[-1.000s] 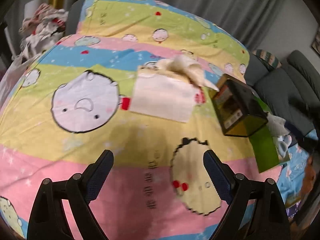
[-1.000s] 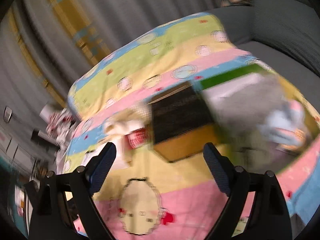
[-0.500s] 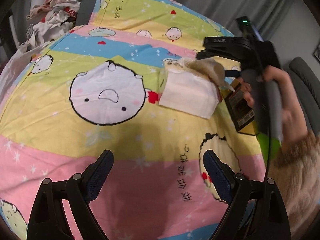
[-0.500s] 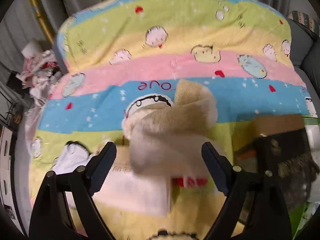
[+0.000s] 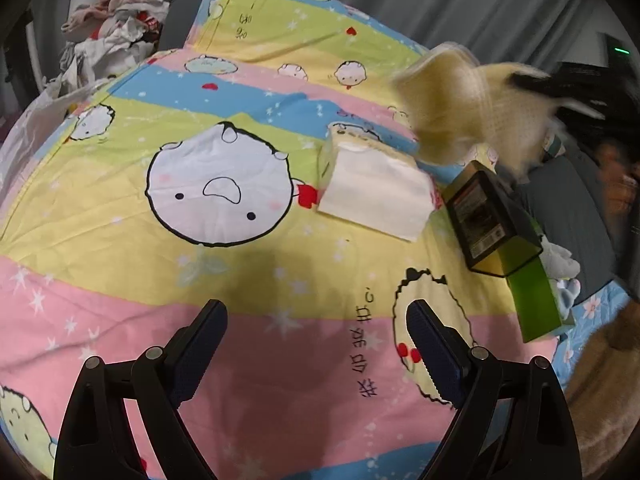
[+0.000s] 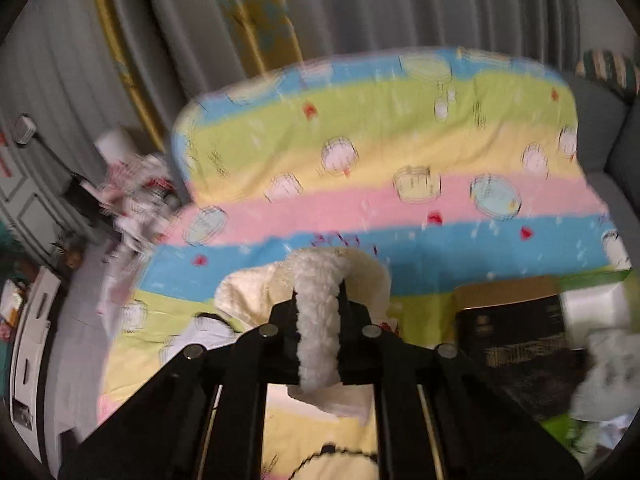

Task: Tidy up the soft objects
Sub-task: 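Grasp the cream fluffy towel with the right gripper and lift it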

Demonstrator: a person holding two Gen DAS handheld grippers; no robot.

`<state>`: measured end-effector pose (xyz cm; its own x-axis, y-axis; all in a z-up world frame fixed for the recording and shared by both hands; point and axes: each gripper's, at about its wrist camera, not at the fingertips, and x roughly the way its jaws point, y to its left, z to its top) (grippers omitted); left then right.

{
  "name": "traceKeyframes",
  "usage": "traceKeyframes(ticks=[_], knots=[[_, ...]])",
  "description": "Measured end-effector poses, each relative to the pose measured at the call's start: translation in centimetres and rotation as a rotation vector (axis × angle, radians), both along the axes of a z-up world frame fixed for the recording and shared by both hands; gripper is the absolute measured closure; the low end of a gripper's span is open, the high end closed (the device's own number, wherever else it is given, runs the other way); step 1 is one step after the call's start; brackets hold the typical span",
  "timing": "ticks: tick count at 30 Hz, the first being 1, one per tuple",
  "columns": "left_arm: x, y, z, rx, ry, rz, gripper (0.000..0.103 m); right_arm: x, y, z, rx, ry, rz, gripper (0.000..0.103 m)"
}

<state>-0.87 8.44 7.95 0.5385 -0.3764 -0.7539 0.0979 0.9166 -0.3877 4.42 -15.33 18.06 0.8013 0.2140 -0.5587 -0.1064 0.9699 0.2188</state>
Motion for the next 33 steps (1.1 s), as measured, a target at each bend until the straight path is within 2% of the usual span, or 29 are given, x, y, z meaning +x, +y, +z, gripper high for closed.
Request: traceKeyframes(ticks=[3, 8, 11, 15, 20, 27, 29, 31, 33], knots=[[-0.7, -0.1, 0.7, -0.009, -0.007, 0.006, 0.012, -5.0, -0.2, 2.4, 0.011, -0.055, 0.055, 0.093], [-2.3, 0.1, 2.4, -0.027, -0.035, 0.024, 0.012, -11.6, -0.6, 2.7, 0.011, -0.066, 0.147, 0.092], [-3.3, 0.2, 3.3, -0.015, -0.059, 0.030, 0.012, -14.7, -0.7, 0.7, 0.004, -0.035, 0.178, 0.092], [-4.2, 0.1, 4.1, 0.005, -0.080, 0.024, 0.012, -16.6, 0.4, -5.0, 0.027, 0.096, 0.239, 0.092], [-4.8, -0.6, 3.6, 0.026, -0.066, -0.002, 0.012, -14.2, 2.5, -11.2, 0.108, 0.248, 0.293, 0.092], [-4.5, -1.8, 0.7, 0.069, 0.015, -0.026, 0.012, -8.2, 4.5, -18.6, 0.095, 0.380, 0.211, 0.089], [-4.3, -2.4, -0.3, 0.076, 0.040, -0.040, 0.012, -7.6, 4.6, -19.7, 0.076, 0.395, 0.182, 0.090], [-4.2, -2.9, -1.1, 0.079, 0.064, -0.052, 0.012, -7.5, 4.2, -19.7, 0.104, 0.400, 0.174, 0.087], [-4.0, -3.7, -1.9, 0.085, 0.087, -0.064, 0.012, -7.9, 3.6, -18.8, 0.153, 0.401, 0.185, 0.072]])
